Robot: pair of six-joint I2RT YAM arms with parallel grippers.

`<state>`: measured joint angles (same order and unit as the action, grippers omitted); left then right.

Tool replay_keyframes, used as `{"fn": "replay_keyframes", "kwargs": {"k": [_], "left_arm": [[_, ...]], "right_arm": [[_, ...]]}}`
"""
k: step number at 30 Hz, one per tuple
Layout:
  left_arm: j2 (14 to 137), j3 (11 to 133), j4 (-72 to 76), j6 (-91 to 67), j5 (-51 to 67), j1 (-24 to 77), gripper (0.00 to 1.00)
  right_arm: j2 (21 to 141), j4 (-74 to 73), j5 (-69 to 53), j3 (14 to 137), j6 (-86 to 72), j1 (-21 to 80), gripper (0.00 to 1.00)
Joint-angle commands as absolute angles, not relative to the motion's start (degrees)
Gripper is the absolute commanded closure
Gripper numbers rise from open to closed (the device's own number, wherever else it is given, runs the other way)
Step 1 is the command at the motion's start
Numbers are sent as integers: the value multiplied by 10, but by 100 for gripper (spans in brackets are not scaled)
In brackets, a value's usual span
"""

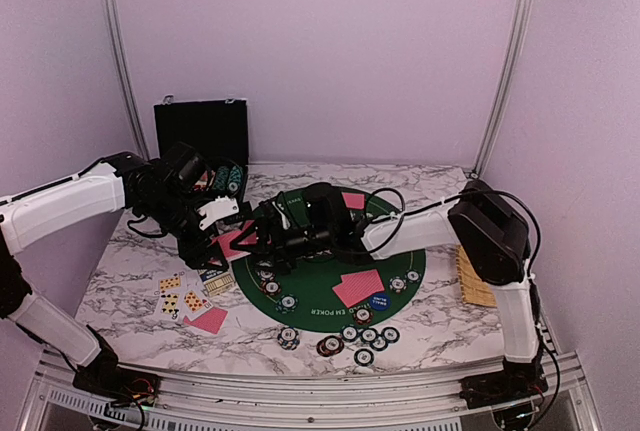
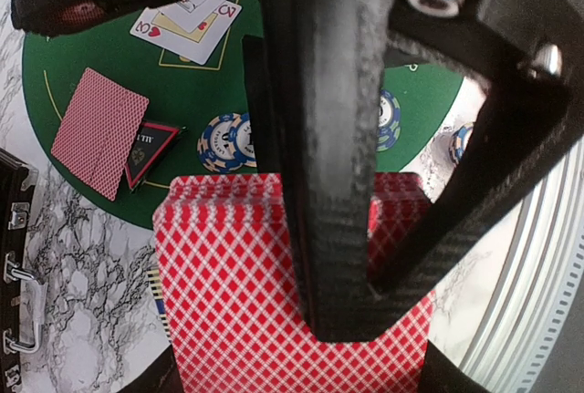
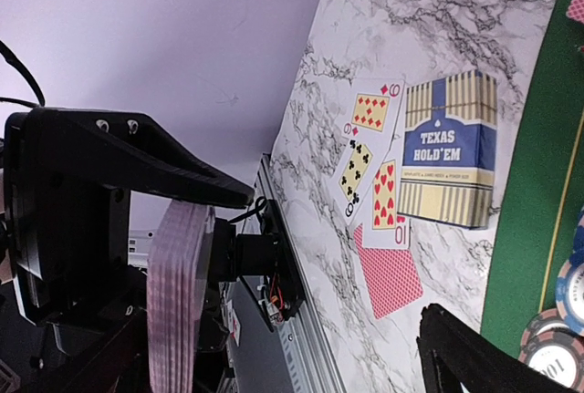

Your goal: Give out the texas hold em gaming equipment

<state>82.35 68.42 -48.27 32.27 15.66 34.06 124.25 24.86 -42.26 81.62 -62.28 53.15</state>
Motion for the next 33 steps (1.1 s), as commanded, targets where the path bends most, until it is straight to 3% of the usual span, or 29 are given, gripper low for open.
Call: {"fn": "replay_keyframes", "kwargs": {"k": [1, 18, 33], "left_arm": [[826, 701, -487, 319, 173, 337, 100], [825, 700, -487, 319, 172, 337, 100], [820, 695, -488, 318, 171, 337, 100]], "right_arm": [[1265, 295, -441, 856, -651, 544, 2], [1306, 306, -448, 905, -681, 552, 2], [1287, 302, -437, 847, -691, 524, 19]]}}
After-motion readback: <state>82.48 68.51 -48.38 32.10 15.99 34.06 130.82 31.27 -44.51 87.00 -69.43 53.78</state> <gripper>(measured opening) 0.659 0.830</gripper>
